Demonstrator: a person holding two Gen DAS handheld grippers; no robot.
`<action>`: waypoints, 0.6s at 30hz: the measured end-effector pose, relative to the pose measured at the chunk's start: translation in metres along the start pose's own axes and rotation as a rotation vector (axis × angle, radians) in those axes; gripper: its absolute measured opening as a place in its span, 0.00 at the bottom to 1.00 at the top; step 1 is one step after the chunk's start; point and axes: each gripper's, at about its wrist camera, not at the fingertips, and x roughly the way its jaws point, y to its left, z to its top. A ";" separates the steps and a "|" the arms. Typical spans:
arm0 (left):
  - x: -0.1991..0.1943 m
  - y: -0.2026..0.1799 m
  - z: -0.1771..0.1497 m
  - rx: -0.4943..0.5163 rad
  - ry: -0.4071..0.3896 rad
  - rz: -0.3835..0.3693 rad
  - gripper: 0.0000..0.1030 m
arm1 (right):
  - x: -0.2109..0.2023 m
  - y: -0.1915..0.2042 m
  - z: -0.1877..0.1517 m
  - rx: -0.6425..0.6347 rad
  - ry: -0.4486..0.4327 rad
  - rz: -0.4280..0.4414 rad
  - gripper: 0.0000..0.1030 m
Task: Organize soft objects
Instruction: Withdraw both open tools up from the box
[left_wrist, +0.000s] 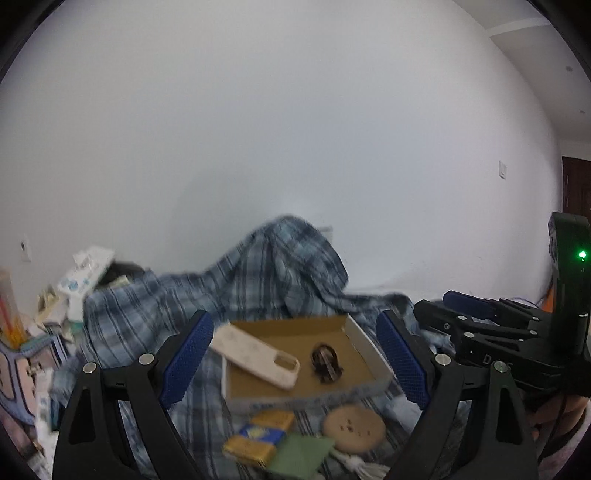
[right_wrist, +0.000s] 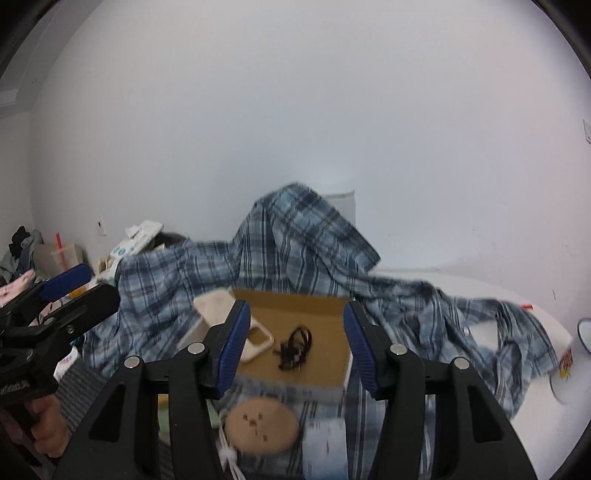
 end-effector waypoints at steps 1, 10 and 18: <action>0.001 0.000 -0.005 -0.004 0.014 -0.001 0.88 | 0.000 -0.001 -0.006 -0.004 0.011 0.000 0.50; 0.017 -0.002 -0.042 -0.015 0.104 0.006 0.88 | 0.014 -0.016 -0.053 0.024 0.143 -0.043 0.50; 0.028 -0.002 -0.059 0.008 0.088 0.039 0.88 | 0.023 -0.020 -0.066 0.026 0.171 -0.060 0.50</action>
